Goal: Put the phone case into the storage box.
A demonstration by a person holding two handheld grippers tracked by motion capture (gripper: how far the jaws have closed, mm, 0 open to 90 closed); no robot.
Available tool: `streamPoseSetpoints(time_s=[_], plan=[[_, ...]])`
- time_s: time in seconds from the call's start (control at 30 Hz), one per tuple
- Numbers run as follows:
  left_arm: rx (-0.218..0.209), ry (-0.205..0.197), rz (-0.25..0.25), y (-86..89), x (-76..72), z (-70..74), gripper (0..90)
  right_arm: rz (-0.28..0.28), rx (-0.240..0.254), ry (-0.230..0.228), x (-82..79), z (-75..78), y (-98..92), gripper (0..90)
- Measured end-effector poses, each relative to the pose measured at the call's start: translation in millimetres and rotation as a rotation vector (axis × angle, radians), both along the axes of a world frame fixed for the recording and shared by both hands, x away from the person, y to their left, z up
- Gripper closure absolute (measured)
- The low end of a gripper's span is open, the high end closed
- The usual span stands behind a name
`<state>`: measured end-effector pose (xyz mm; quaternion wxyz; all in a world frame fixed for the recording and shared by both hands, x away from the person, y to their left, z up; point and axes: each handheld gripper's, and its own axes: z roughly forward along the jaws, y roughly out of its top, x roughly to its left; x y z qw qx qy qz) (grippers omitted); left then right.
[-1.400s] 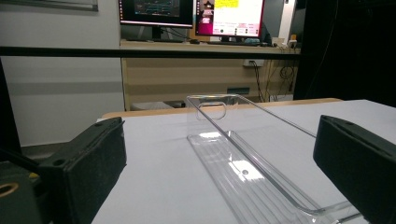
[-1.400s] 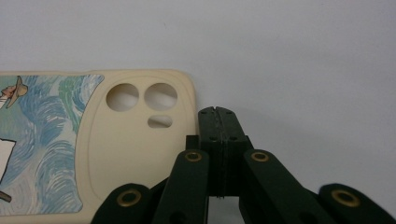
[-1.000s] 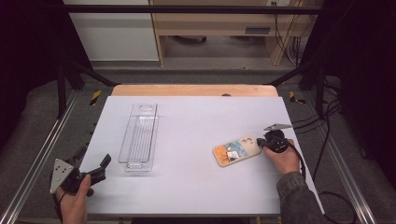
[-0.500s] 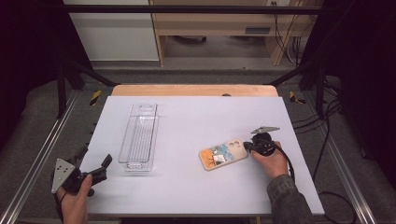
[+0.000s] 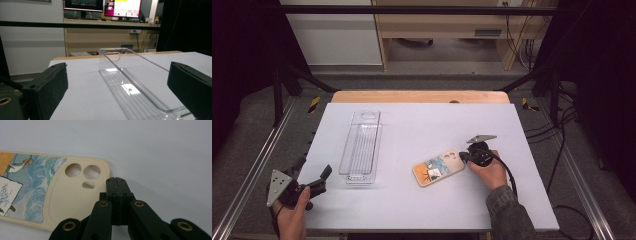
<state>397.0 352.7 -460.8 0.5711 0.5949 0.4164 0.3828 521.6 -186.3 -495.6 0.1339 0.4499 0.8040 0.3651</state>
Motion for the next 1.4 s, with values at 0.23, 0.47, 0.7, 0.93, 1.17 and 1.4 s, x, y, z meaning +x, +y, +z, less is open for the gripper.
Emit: streamPoseSetpoints(time_s=[0.23, 0.47, 0.7, 0.93, 1.17, 1.4], plan=[[-0.001, 0.001, -0.005, 0.0, 0.1, -0.6, 3.0, 0.054, 0.006, -0.006, -6.1, 2.2, 21.7, 90.0], [0.001, 0.000, -0.004, -0.6, 0.2, 0.1, 3.0, 0.095, 0.001, -0.008, -8.2, 3.1, 37.3, 90.0], [-0.004, 0.000, -0.007, -1.4, -0.2, 0.2, 3.0, 0.110, -0.004, -0.004, -10.0, 3.5, 42.3, 90.0], [0.014, 0.003, -0.021, -5.8, -0.5, -0.3, 3.0, 0.081, 0.007, -0.018, -12.0, 2.8, 42.0, 90.0], [0.015, 0.007, -0.026, -5.3, -2.2, 0.1, 3.0, -0.005, 0.081, -0.139, -22.3, 14.7, 28.1, 88.3], [0.031, 0.011, -0.045, -8.8, -4.3, 1.0, 2.7, -0.113, 0.201, -0.335, -51.9, 33.2, 10.0, 50.9]])
